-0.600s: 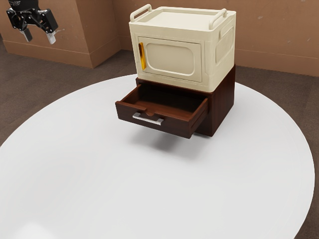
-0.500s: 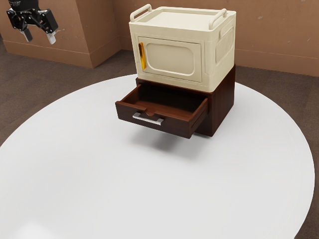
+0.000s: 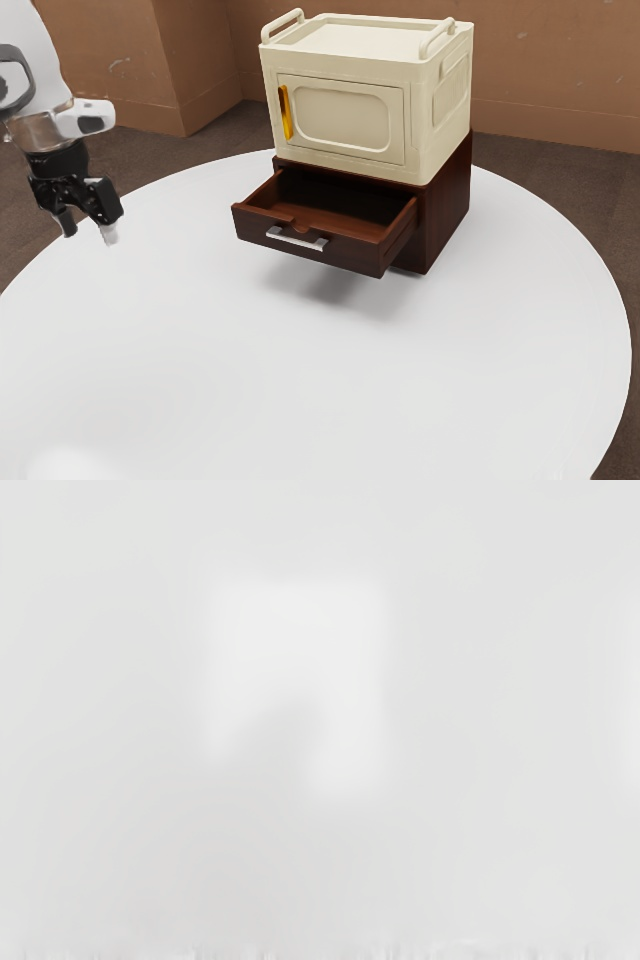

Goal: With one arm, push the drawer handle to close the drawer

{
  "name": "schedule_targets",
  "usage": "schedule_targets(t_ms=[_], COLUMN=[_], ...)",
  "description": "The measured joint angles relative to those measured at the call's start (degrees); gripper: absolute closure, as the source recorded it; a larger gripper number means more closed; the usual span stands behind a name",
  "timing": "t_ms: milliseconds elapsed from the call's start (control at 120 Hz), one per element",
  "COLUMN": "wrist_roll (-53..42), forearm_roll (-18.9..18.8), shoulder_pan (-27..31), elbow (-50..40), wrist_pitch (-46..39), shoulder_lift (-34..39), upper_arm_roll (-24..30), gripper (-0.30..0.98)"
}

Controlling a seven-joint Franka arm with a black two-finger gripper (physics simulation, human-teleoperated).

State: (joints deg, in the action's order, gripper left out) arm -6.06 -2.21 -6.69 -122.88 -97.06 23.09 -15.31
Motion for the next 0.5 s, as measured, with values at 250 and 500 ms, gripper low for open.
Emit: schedule_targets(t_ms=[250, 500], wrist_roll=[5.1, 8.6], forearm_roll=[5.2, 6.4], shoulder_pan=[1.6, -5.4], elbow=[-3.4, 6.1], wrist_pitch=[-20.0, -28.4], shoulder_lift=[-23.1, -32.5], upper_arm_roll=[4.2, 4.0], gripper=[0.02, 0.02])
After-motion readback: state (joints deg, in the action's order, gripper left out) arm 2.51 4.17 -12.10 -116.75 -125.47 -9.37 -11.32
